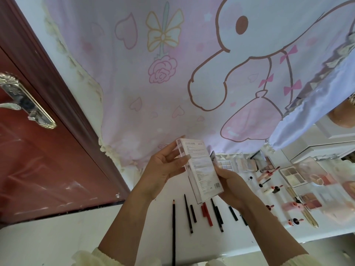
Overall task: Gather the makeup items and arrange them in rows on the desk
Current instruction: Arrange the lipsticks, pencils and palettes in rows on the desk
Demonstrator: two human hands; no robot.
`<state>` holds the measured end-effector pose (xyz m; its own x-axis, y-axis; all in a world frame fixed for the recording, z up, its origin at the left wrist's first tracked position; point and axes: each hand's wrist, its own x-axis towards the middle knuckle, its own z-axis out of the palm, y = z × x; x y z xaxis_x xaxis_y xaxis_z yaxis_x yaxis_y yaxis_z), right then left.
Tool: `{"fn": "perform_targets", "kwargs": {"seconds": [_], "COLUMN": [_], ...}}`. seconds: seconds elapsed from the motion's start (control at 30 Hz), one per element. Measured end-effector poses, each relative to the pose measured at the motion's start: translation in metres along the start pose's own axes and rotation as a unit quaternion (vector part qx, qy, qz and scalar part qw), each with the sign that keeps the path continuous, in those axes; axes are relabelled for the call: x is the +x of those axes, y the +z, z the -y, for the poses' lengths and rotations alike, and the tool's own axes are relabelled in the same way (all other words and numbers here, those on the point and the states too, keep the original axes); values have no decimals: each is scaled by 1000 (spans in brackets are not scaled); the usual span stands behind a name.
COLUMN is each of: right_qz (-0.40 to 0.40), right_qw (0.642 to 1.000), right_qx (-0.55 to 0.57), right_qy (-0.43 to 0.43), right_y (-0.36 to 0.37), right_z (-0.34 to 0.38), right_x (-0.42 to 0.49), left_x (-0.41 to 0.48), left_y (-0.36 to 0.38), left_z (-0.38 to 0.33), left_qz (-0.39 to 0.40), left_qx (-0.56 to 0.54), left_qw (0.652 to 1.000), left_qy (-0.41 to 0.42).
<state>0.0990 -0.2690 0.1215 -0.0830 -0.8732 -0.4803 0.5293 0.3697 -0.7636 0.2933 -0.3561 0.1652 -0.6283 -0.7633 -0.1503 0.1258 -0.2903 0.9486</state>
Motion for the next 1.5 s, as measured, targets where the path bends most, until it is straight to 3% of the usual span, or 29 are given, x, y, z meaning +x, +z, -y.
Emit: {"fn": "perform_targets", "kwargs": {"seconds": [0.13,0.3,0.47,0.57,0.67,0.8,0.87,0.97,1.13,1.2,1.27,1.37,1.5], "right_qz": [-13,-53,17,2,-10,-83,-75,-36,-115,-149,-166,-159,-75], "right_qw": [1000,993,995,996,988,960,939,876,848,851,843,808,786], "right_qx": [-2,-101,-82,-34,-108,-211,-267,-433,-443,-403,-395,-447,-539], "right_qy": [6,-14,-57,-88,-105,-164,-202,-209,-266,-301,-326,-348,-292], "right_y": [-1,13,14,13,16,10,8,13,29,37,47,57,60], "right_z": [-1,1,5,8,14,52,74,87,73,60,46,30,33], "right_x": [-1,-1,-3,3,2,-2,-5,-6,-5,-3,-1,0,-8], "left_x": [-1,1,1,-1,0,4,9,15,13,13,11,18,22], "left_y": [0,4,6,7,7,-1,-10,-18,-13,-10,-2,2,-5], "left_z": [2,5,2,4,6,-5,-11,-14,-13,1,8,12,17], "left_qz": [30,9,-16,-4,-27,-34,-33,-39,-127,-135,-111,-108,-135], "left_qx": [18,4,15,72,122,168,240,317,212,142,-27,-184,-209], "left_qw": [999,1000,1000,997,992,985,970,947,967,981,989,970,962], "left_qy": [8,2,-15,-35,-34,-14,-2,21,64,-5,-99,-115,-109]}}
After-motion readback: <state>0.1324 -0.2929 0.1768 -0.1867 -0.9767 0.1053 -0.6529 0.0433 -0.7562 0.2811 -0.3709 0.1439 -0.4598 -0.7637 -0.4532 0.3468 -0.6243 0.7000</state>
